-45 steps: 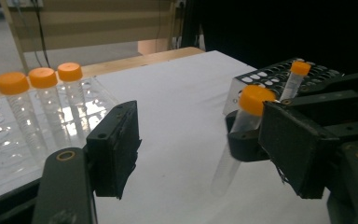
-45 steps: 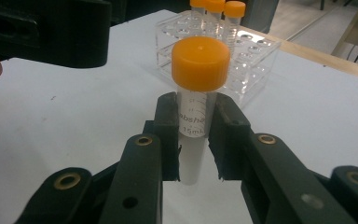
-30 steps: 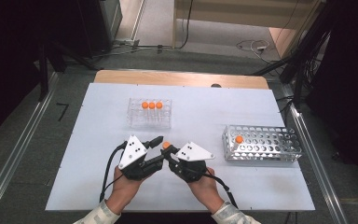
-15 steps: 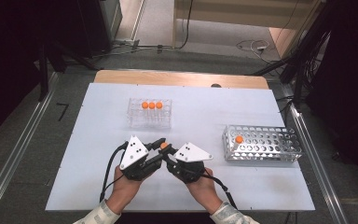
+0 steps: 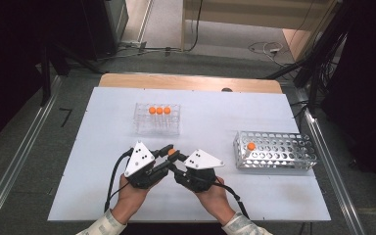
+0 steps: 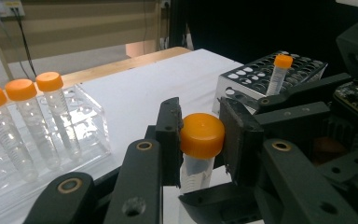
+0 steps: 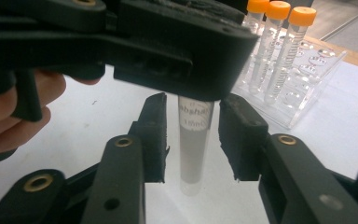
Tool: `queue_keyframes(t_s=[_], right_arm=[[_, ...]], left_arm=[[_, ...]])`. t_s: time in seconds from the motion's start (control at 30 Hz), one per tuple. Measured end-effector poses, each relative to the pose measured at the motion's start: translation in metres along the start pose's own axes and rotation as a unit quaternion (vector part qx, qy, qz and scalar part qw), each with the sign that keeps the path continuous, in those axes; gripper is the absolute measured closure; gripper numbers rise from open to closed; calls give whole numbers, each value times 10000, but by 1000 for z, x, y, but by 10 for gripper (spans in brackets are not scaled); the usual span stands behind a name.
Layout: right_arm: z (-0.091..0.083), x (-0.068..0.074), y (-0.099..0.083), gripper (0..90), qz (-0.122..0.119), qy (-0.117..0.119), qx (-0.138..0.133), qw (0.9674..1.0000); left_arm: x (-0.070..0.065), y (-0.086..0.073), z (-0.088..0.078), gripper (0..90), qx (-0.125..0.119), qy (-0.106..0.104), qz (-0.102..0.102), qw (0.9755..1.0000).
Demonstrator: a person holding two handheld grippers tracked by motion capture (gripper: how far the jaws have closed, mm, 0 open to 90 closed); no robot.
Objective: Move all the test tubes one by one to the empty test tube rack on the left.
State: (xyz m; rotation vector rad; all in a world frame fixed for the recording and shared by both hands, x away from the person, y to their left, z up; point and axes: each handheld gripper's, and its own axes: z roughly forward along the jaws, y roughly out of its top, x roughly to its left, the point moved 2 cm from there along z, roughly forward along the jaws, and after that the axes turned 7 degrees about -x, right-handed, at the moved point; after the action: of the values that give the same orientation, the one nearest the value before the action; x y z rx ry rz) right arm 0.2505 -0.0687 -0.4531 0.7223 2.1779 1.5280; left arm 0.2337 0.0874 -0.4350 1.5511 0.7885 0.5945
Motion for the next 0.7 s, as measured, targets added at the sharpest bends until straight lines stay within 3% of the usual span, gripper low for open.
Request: queue_keyframes(t_s=[0.1, 0.17, 0.27, 0.7], right_arm=[[-5, -3, -1, 503, -24, -18, 10, 10000], [-8, -6, -2, 412, -1, -45, 66, 10000], [-14, -12, -5, 366, 14, -104, 113, 9999], [-68, -40, -29, 296, 158, -455, 237, 9986]], left_arm=[[2, 0, 0, 698, 16, 18, -31, 10000], [2, 0, 0, 698, 16, 31, -58, 10000], [3, 0, 1, 699, 16, 46, -80, 10000], [22, 5, -4, 699, -49, 292, -296, 9991]])
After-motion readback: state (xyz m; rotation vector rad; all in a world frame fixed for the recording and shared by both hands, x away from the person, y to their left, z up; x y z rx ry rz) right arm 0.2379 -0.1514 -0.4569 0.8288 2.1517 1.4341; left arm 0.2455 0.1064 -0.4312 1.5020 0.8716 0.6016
